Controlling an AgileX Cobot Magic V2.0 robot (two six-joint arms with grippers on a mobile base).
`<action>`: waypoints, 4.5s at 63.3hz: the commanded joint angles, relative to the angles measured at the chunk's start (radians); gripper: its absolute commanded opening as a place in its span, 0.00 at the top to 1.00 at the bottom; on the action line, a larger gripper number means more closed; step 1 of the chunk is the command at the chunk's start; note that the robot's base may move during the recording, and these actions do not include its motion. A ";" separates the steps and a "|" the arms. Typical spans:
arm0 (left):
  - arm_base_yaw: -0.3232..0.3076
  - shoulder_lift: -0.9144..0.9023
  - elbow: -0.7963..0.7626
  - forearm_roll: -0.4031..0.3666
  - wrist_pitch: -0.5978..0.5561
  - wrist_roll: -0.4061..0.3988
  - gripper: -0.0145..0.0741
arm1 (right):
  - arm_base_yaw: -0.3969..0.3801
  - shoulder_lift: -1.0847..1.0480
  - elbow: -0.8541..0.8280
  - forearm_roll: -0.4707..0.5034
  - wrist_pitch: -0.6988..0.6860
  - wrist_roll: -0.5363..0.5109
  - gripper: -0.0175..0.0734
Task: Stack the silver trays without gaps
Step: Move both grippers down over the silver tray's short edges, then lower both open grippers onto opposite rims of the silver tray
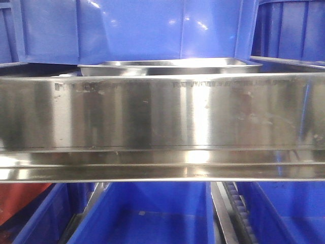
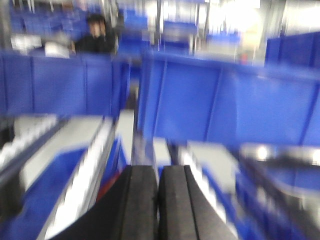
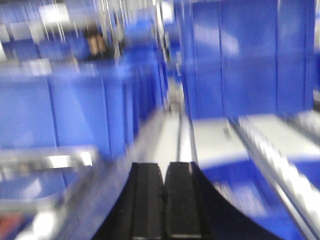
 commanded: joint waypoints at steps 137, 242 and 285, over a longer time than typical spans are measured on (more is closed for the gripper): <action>-0.420 1.191 -0.763 -0.200 0.100 -0.095 0.84 | 0.426 1.184 -0.872 -0.187 0.449 0.270 0.88; -0.341 1.212 -0.763 -0.155 0.237 -0.152 0.57 | 0.426 1.258 -0.905 -0.104 0.558 0.337 0.42; -0.341 1.223 -0.765 -0.169 0.204 -0.148 0.40 | 0.426 1.265 -0.905 -0.095 0.458 0.337 0.42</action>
